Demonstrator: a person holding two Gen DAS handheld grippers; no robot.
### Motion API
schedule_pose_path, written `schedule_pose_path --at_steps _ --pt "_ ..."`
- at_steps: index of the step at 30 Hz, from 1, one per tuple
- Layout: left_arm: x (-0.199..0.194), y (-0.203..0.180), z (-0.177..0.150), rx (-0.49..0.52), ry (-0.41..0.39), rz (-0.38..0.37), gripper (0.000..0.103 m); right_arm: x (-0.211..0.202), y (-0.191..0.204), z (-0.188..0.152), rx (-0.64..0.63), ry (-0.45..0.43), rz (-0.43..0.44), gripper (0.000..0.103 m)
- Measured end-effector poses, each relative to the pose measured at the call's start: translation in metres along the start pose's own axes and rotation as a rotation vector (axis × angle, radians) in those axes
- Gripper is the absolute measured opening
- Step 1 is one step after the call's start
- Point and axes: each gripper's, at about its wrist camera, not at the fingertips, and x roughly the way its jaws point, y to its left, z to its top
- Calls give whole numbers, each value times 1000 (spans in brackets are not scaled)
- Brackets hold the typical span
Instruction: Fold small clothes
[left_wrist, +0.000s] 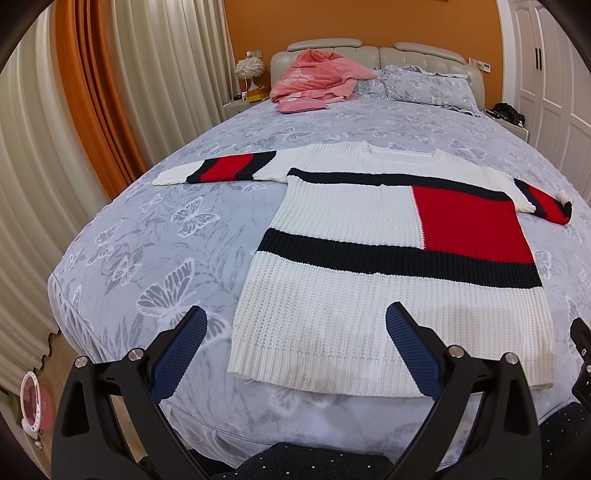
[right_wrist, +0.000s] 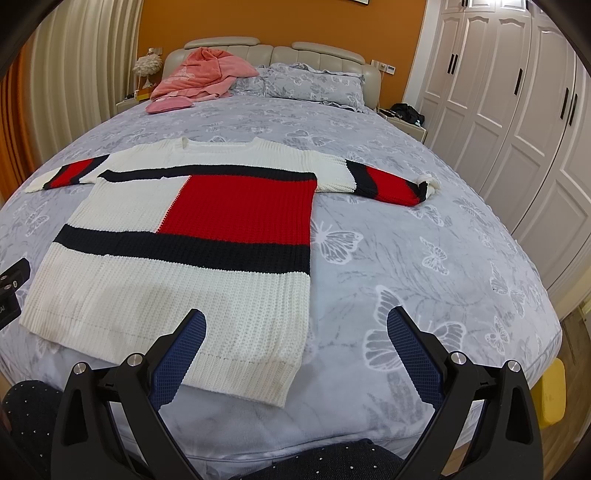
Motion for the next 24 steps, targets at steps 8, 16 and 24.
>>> schedule_pose_path --at_steps 8,16,24 --pt "-2 4 1 -11 23 -11 96 -4 -12 8 44 19 66 97" --pt "32 55 49 -307 132 -177 97 74 -134 105 235 36 19 97" --pt "83 42 93 -302 150 -119 97 236 -266 173 458 138 -58 90"
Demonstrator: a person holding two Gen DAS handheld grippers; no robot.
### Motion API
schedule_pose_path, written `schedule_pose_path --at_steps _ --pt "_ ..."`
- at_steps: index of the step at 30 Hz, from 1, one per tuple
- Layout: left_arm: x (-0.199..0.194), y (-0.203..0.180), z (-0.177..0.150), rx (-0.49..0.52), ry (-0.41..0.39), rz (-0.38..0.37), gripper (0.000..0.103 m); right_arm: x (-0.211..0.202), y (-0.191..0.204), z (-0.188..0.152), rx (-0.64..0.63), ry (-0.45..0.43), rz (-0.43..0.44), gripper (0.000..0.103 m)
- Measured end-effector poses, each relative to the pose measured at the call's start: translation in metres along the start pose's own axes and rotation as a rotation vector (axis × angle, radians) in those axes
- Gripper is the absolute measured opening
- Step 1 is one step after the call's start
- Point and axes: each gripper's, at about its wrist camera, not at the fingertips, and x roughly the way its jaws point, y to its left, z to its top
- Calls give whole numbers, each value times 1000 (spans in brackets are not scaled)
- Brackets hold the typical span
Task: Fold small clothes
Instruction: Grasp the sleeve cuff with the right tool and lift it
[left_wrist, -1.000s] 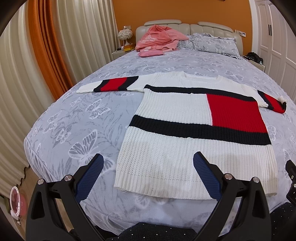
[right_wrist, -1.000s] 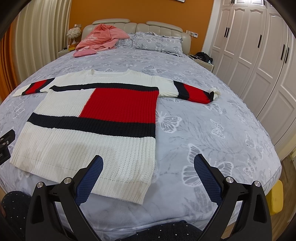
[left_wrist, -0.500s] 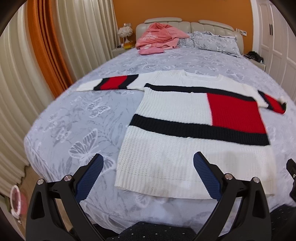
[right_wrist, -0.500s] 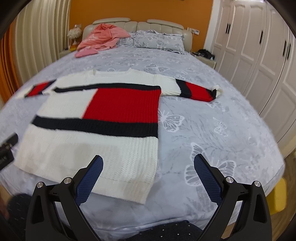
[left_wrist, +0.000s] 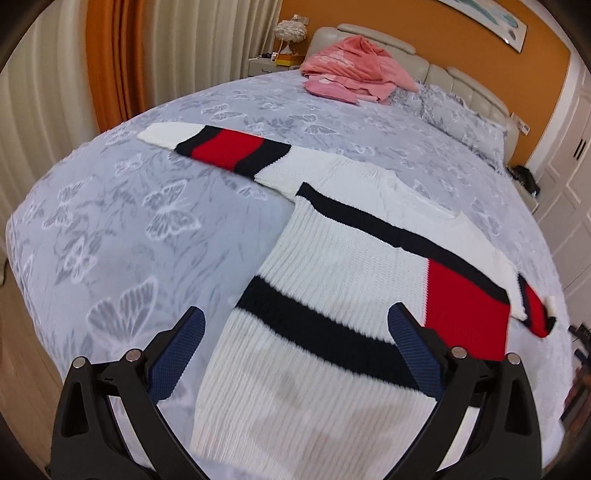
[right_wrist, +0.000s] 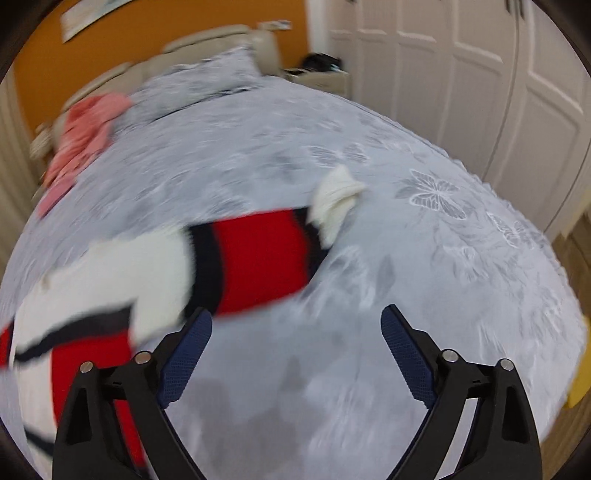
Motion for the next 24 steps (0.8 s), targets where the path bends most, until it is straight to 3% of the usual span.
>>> schedule_pose_path --at_steps 5,8,10,11,12,13,18,20,24 --pt "29 -27 6 50 21 13 97 64 -19 46 91 18 -21 89" --pt "41 -49 0 121 10 33 97 96 -19 61 101 45 -29 78" --pt "47 -59 -3 150 9 37 97 113 -20 66 102 81 -24 62" --pt "50 -62 -4 159 10 35 97 125 -22 68 115 114 -11 42" --pt "53 -66 -5 169 16 32 97 129 -24 68 128 126 10 15" --pt "57 -69 -6 173 24 28 97 132 -25 68 146 131 26 8" --pt "64 -70 -4 157 29 12 97 90 0 78 158 -3 208 8" --pt "64 -68 -2 145 26 -4 97 65 29 80 107 -41 306 8" --pt "57 -66 3 127 9 -25 97 20 130 66 -81 -49 521 8"
